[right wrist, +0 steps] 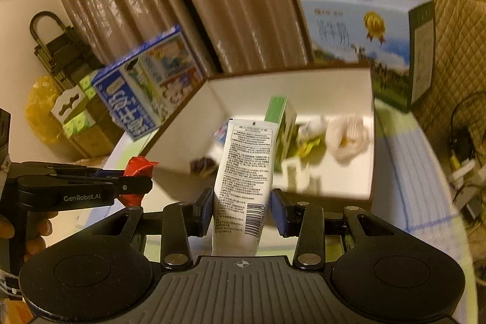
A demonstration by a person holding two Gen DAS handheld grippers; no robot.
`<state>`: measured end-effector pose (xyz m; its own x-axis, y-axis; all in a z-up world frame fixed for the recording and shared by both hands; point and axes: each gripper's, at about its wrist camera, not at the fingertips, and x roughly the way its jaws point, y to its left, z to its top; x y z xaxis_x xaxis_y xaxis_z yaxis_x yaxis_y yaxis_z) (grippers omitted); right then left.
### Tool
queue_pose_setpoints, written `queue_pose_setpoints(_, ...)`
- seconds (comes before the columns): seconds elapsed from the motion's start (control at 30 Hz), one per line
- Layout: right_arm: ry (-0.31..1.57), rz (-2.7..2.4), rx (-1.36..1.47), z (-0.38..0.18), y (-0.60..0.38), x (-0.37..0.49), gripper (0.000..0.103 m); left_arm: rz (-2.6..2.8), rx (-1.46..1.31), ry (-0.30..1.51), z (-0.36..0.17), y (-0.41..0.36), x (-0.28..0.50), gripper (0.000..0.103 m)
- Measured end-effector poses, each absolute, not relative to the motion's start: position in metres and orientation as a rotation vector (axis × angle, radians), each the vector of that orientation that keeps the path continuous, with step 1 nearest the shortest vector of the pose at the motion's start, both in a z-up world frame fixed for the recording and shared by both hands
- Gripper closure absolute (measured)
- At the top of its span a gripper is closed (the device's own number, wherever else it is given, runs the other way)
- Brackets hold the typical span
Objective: Organize objects
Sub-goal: 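Carry candy packet and lotion tube over the brown box with both grippers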
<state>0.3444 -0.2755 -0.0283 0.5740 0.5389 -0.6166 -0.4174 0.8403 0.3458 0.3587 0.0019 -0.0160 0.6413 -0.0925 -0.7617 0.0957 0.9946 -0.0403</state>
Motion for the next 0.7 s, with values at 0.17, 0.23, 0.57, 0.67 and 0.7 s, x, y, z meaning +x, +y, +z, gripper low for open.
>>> queue_pose_setpoints(0.17,0.749,0.529,0.169,-0.019,-0.279,0.371,0.065,-0.115,0.01,0.852,-0.009,0.0,0.391,0.081)
queue_pose_setpoints(0.23,0.74,0.515,0.166,-0.018,-0.281,0.381,0.065,-0.119,0.008,0.852,-0.008,0.0,0.404,0.081)
queue_pose_setpoints(0.57,0.753,0.451,0.129,-0.026,-0.288,0.419,0.065,-0.094,0.043,0.893,-0.026,-0.001,0.454,0.081)
queue_pose_setpoints(0.67,0.767,0.435,0.11,-0.031,-0.286,0.427,0.065,-0.093,0.046,0.913,-0.035,-0.002,0.463,0.081)
queue_pose_setpoints(0.7,0.773,0.43,0.104,-0.033,-0.285,0.43,0.065,-0.093,0.048,0.919,-0.038,-0.002,0.466,0.081)
